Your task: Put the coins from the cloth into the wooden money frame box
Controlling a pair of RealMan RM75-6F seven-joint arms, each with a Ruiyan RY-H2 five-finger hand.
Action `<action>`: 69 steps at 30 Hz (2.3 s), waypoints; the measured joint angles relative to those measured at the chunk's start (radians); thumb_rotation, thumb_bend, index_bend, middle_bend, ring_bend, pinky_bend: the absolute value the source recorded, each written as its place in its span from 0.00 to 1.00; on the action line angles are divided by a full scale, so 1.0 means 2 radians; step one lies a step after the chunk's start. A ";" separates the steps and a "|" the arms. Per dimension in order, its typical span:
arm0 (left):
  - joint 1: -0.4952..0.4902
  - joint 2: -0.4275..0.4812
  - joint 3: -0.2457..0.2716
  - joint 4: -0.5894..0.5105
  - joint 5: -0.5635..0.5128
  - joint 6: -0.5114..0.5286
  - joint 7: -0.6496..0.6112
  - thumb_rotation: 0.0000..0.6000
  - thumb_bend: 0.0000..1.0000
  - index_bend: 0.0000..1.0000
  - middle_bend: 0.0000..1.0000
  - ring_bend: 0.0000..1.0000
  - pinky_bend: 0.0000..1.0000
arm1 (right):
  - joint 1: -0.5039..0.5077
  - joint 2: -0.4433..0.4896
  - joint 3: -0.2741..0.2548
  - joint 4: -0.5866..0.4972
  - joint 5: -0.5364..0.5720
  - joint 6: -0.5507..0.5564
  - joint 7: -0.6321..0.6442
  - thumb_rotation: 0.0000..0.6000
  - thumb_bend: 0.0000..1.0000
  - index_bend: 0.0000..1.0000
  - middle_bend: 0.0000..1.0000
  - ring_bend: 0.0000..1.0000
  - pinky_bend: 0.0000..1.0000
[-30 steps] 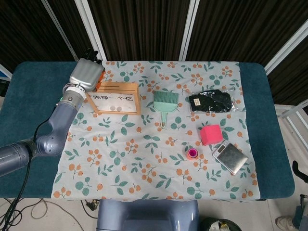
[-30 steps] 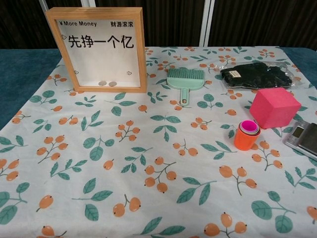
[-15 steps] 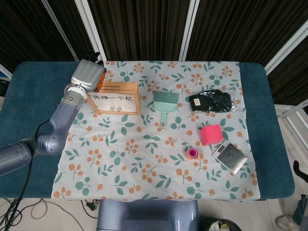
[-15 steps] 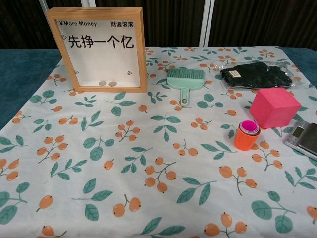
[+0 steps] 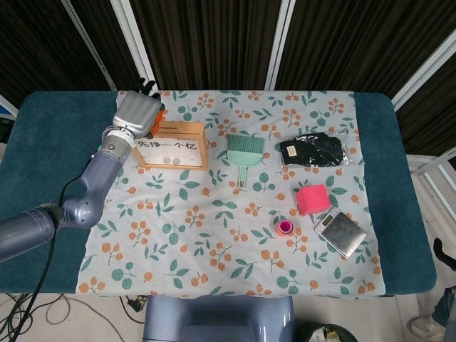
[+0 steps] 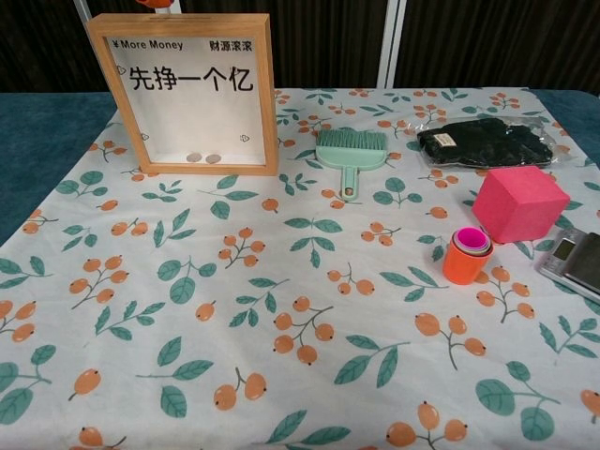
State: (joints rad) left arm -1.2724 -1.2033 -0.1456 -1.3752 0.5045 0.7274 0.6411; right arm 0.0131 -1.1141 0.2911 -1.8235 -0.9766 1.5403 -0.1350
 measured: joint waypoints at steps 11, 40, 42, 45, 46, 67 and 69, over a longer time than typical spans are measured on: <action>-0.011 -0.012 0.012 0.006 -0.017 0.005 0.015 1.00 0.80 0.65 0.28 0.00 0.00 | -0.001 0.001 0.000 -0.001 0.000 0.001 0.001 1.00 0.39 0.13 0.03 0.00 0.00; -0.031 -0.016 0.025 0.006 -0.056 0.010 0.039 1.00 0.74 0.55 0.25 0.00 0.00 | -0.001 0.002 0.001 -0.001 0.001 0.001 0.001 1.00 0.39 0.13 0.03 0.00 0.00; -0.032 -0.015 0.025 0.005 -0.057 0.010 0.040 1.00 0.74 0.54 0.25 0.00 0.00 | -0.001 0.002 0.001 -0.001 0.001 0.001 0.001 1.00 0.39 0.13 0.03 0.00 0.00; -0.034 -0.014 0.026 0.003 -0.059 0.012 0.042 1.00 0.74 0.53 0.24 0.00 0.00 | -0.001 0.002 0.001 -0.001 0.001 0.001 0.001 1.00 0.39 0.13 0.03 0.00 0.00; -0.034 -0.014 0.026 0.003 -0.060 0.012 0.043 1.00 0.74 0.53 0.24 0.00 0.00 | -0.001 0.002 0.001 -0.001 0.001 0.001 0.001 1.00 0.39 0.13 0.03 0.00 0.00; -0.041 -0.016 0.032 -0.002 -0.067 0.019 0.054 1.00 0.74 0.53 0.24 0.00 0.00 | -0.001 0.003 0.002 -0.003 0.005 0.000 0.000 1.00 0.39 0.13 0.03 0.00 0.00; -0.041 -0.016 0.032 -0.003 -0.066 0.020 0.054 1.00 0.74 0.52 0.24 0.00 0.00 | -0.001 0.003 0.002 -0.003 0.005 0.000 0.000 1.00 0.39 0.13 0.03 0.00 0.00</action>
State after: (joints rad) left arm -1.3538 -1.2359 -0.0815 -1.3806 0.3715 0.7684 0.7499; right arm 0.0118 -1.1076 0.2947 -1.8287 -0.9666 1.5399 -0.1345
